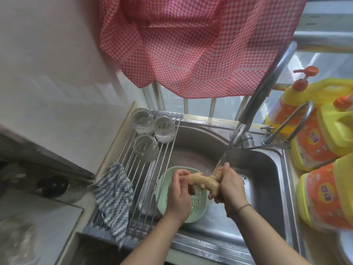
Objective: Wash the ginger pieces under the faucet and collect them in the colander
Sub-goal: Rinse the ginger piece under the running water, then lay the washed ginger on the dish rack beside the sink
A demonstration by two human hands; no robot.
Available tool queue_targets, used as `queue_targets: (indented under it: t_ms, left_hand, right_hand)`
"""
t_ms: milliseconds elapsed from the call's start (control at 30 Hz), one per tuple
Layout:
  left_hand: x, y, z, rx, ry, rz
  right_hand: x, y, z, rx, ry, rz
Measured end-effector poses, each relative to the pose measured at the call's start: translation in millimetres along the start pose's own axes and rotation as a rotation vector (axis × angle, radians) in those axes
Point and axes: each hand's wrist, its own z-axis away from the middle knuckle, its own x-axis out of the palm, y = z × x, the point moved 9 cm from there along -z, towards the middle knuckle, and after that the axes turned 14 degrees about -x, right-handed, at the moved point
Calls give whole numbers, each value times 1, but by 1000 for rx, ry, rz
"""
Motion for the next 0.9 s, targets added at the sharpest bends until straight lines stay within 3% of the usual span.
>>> queue_targets:
  t_ms: [100,167,367,500,667,800,900]
  left_hand:
    - [-11,6,2,136,-11,-143]
    - [-15,6,1,137,-38,-156]
    - [-31,-21,1,-67,-42,-18]
    - [-27,-33,3,-224,-74,-149]
    - [-30,-29,12,-288,-82,-109]
    - [-38,-24,23,-265,-73,-131]
    - [-61,-17,28,-245,-15,-28]
  right_hand:
    - [-3,2,11,94,-56,-3]
    - [-4,5,21,149,-112,5]
    - [2,17,51,144,-292,-49]
    - [-9,31,43,59,-278,125]
    - [-1,17,39,-272,-444,574]
    - [24,-2,54,-773,-532,978]
    - [43,-11,66,-845,-533,942]
